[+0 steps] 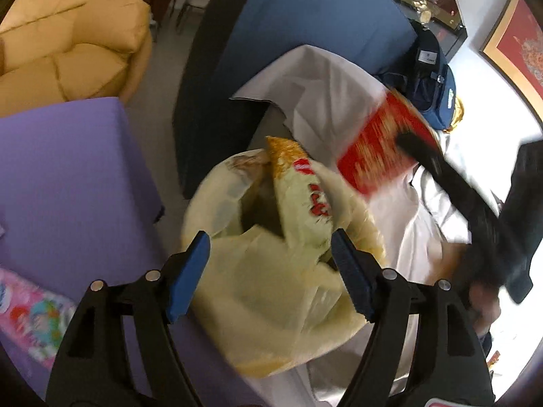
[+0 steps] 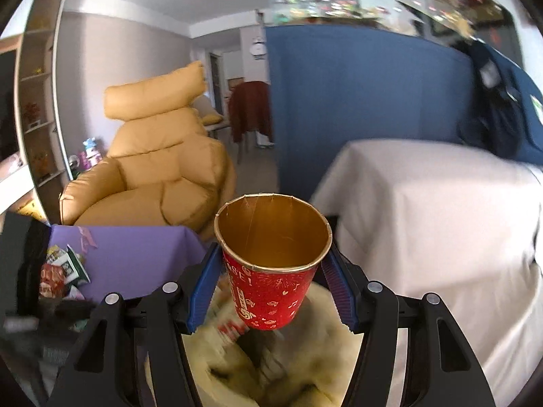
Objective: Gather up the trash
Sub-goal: 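Carry the red cup to the yellow bin and release it with the right gripper, then move both grippers back over the table toward the remaining trash, then grasp the orange air-cushion bag with the left gripper while the right grasps the pink Kleenex pack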
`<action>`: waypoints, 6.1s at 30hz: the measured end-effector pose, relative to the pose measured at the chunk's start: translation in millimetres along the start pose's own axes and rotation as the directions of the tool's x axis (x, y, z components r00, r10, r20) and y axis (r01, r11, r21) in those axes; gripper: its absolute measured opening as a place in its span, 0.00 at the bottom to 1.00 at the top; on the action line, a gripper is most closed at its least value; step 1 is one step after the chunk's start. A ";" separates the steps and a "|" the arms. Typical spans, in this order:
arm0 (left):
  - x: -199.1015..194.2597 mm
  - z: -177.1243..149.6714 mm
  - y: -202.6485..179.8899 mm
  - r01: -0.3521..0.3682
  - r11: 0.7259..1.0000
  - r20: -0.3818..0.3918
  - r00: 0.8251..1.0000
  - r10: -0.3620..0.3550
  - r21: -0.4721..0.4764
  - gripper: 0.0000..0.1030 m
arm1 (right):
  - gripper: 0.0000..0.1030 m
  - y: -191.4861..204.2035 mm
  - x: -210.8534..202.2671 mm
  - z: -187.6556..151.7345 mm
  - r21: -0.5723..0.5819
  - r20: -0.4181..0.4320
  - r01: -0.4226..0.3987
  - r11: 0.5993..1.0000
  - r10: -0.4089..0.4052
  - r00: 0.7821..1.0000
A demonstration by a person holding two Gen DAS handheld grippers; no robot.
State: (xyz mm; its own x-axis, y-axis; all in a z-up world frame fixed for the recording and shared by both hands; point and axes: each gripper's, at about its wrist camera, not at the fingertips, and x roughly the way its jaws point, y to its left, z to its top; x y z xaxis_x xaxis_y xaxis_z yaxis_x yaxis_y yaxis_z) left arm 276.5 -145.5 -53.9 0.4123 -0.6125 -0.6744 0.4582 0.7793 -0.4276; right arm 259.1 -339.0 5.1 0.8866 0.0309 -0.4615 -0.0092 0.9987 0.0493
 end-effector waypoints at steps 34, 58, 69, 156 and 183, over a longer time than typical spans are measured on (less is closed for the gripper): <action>-152.9 -81.9 92.4 -0.201 0.978 0.155 0.966 0.208 -0.057 0.72 | 0.59 37.9 -12.8 -83.4 -0.061 -0.327 0.021 0.998 -0.040 0.944; -253.5 -94.2 179.9 -0.496 0.859 0.246 0.823 0.513 -0.132 0.73 | 0.59 209.7 -25.4 -94.3 -0.163 -0.334 -0.327 0.931 0.260 0.906; -241.6 -99.4 212.3 -0.486 0.852 0.132 0.848 0.514 -0.195 0.72 | 0.59 201.7 -22.3 -108.4 -0.177 -0.351 -0.298 0.938 0.223 0.909; -288.5 -167.8 285.6 -0.471 0.588 0.020 0.769 0.638 -0.657 0.60 | 0.53 237.6 7.9 -149.2 -0.234 -0.467 -0.457 0.858 0.314 0.827; -274.2 -99.2 162.5 -0.402 0.875 0.228 0.856 0.463 -0.269 0.35 | 0.53 229.2 3.2 -129.6 -0.221 -0.461 -0.518 0.827 0.379 0.802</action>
State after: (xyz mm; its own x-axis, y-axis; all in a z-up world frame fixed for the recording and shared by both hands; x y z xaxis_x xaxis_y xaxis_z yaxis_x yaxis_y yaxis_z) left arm 159.8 162.3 1.8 0.7452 -0.1936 -0.6381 0.0235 0.9639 -0.2651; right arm 199.9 -104.9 -99.8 0.4949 0.4217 -0.7598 -0.5687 0.8182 0.0837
